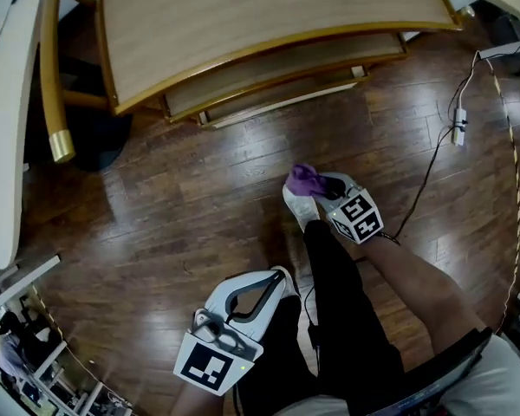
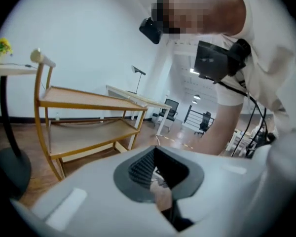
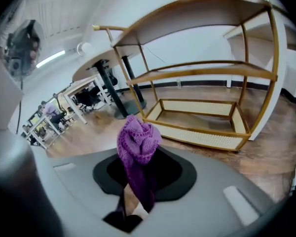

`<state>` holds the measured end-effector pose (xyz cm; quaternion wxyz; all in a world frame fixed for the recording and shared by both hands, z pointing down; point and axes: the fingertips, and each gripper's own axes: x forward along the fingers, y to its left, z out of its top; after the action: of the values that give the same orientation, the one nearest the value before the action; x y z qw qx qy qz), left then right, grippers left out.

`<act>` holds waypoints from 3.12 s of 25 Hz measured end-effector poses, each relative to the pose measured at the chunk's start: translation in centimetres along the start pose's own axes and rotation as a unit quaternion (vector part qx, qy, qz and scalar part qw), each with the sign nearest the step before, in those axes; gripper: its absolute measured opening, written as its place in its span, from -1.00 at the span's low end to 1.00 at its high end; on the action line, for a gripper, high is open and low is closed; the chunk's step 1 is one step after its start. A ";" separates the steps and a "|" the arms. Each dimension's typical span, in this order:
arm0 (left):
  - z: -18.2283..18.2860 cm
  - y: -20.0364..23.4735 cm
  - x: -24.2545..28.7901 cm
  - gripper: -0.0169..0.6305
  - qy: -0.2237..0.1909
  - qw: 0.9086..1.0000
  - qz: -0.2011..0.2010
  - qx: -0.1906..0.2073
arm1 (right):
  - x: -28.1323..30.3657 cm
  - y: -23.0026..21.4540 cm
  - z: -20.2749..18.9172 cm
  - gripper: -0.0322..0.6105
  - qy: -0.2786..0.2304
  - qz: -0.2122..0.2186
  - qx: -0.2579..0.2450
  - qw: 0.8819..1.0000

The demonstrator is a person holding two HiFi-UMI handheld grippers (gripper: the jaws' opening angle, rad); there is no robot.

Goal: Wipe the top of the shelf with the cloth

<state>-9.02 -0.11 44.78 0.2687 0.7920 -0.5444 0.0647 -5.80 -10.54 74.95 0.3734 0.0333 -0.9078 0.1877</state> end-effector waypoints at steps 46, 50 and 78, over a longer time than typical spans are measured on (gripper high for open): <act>7.3 -53.7 -20.3 -0.88 -0.093 0.987 -0.017 0.129 | -77.7 31.7 -6.5 -0.61 -0.319 -0.111 -0.003 0.941; 7.2 -55.9 -19.7 -0.89 -0.086 0.986 -0.030 0.142 | -79.4 32.4 -7.4 -0.61 -0.333 -0.112 -0.009 0.936; 6.9 -60.4 -18.8 -0.88 -0.069 0.983 -0.055 0.160 | -83.2 35.4 -8.3 -0.61 -0.357 -0.098 -0.018 0.929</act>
<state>36.33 27.95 10.07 0.1032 0.8562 -0.4996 0.0815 52.40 18.68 11.68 0.0422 0.1806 -0.9765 0.1095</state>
